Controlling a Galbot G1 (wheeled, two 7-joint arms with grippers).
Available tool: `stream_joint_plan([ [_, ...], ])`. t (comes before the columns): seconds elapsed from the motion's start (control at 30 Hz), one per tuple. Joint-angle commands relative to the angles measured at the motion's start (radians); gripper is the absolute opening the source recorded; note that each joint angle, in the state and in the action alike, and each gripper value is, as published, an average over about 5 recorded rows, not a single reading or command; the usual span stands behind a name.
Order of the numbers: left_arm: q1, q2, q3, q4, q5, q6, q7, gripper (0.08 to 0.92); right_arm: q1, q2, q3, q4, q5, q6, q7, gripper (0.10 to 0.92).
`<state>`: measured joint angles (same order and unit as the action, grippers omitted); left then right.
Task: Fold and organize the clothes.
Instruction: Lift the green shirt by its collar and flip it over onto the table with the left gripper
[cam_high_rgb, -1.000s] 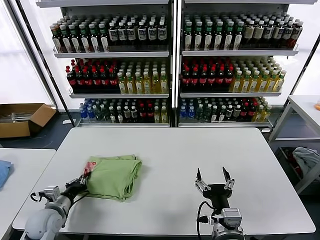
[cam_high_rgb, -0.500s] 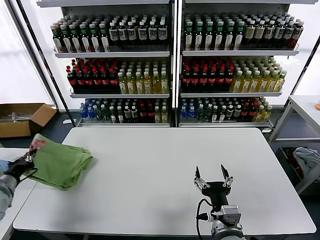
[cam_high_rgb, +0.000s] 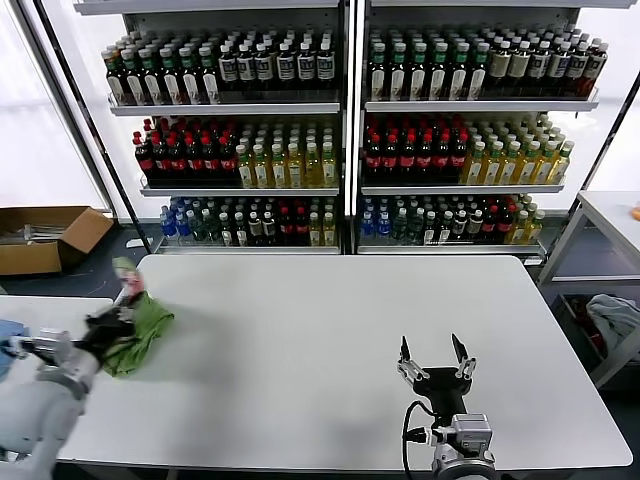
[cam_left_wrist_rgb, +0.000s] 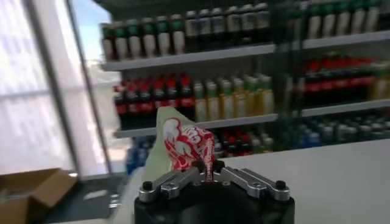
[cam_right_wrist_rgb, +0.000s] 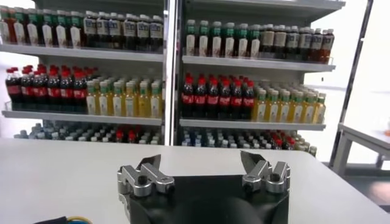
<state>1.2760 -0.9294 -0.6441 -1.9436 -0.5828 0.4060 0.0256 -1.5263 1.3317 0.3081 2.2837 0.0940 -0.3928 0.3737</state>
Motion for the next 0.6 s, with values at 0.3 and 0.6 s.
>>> stream_joint_plan([
  [0.3,-0.116,-0.289,0.559,-0.012,0.235,0.049,-0.074,0.112,-0.070,0.044,0.051,0.003,-0.029,0.014,-0.005,0.823],
  [0.6,-0.161,-0.313,0.564,0.013,0.117,0.011,-0.067,0.115,-0.049,0.063,0.022,-0.021,-0.036,-0.004,-0.003,0.823],
])
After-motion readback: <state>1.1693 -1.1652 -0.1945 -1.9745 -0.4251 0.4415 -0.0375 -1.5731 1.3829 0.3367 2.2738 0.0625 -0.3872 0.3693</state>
